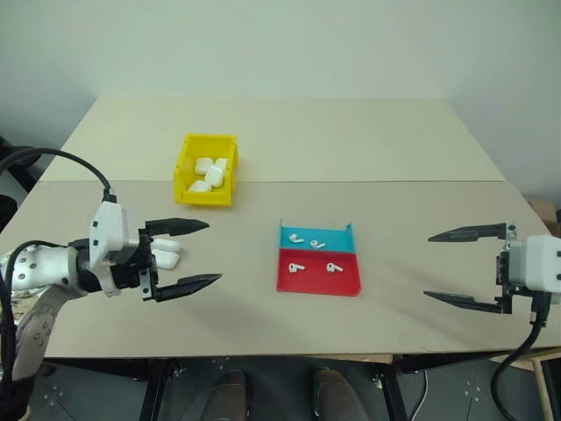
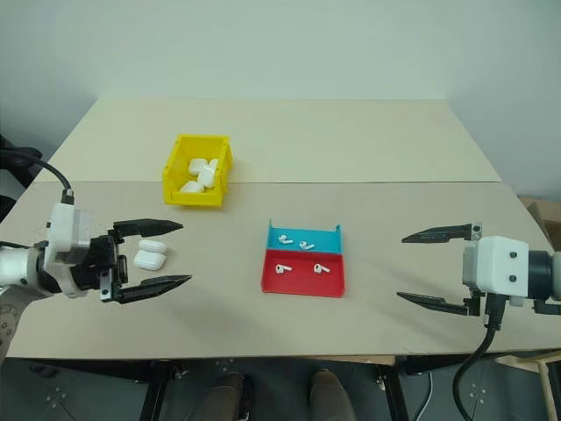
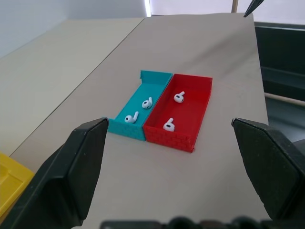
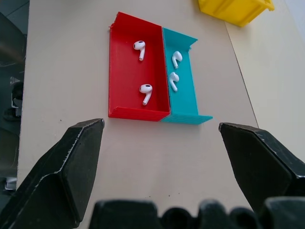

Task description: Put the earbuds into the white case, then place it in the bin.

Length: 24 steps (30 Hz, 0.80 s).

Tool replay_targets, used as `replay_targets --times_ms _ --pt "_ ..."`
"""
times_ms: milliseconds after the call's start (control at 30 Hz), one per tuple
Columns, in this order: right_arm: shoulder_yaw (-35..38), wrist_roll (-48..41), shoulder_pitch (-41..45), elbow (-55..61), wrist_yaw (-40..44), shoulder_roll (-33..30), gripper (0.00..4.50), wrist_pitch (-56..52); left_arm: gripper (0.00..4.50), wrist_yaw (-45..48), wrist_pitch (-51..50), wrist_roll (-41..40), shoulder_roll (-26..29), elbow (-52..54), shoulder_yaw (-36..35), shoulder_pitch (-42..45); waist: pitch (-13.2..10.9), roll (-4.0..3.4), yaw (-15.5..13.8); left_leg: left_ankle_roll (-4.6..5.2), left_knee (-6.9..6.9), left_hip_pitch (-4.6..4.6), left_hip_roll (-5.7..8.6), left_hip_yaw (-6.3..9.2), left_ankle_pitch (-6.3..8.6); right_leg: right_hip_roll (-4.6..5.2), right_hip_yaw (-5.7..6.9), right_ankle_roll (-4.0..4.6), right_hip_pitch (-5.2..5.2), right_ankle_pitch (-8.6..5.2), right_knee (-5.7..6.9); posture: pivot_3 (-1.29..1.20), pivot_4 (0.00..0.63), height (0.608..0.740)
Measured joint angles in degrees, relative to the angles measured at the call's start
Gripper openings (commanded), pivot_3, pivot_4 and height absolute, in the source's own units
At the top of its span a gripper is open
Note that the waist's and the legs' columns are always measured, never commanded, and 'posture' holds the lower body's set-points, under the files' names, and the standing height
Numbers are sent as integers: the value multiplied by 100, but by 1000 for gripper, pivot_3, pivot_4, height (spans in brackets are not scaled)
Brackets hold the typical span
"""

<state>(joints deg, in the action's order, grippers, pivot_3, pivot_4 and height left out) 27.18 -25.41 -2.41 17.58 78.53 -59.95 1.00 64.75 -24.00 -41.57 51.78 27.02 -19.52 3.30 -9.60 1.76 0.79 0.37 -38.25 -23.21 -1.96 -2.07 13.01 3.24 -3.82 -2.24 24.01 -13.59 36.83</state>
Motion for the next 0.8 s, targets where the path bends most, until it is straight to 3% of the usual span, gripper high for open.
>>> replay_targets --times_ms 333,500,633,800 --pt "-141 0 86 -29 -48 1 4476 66 4500 -448 -22 140 0 194 -46 -100 0 0 2 0 0 0 0 0 0 0 -1 0 0 0 0 0 150 740" --pt "-185 -1 129 -110 -71 1 4476 88 4500 -902 -24 583 1 440 -34 -240 0 0 0 0 0 1 0 0 0 0 -1 1 -1 1 0 0 150 740" --pt "-296 12 284 -234 -110 0 4476 119 4500 -1792 -117 1336 -89 965 58 -398 0 0 4 0 0 2 0 0 0 0 -3 2 -2 1 0 0 150 740" --pt "-346 27 225 -175 -122 -4 4476 90 4500 -2975 -1829 1399 -56 1816 90 -253 0 1 -8 0 0 1 1 4 0 0 -2 0 -3 1 3 0 150 740"
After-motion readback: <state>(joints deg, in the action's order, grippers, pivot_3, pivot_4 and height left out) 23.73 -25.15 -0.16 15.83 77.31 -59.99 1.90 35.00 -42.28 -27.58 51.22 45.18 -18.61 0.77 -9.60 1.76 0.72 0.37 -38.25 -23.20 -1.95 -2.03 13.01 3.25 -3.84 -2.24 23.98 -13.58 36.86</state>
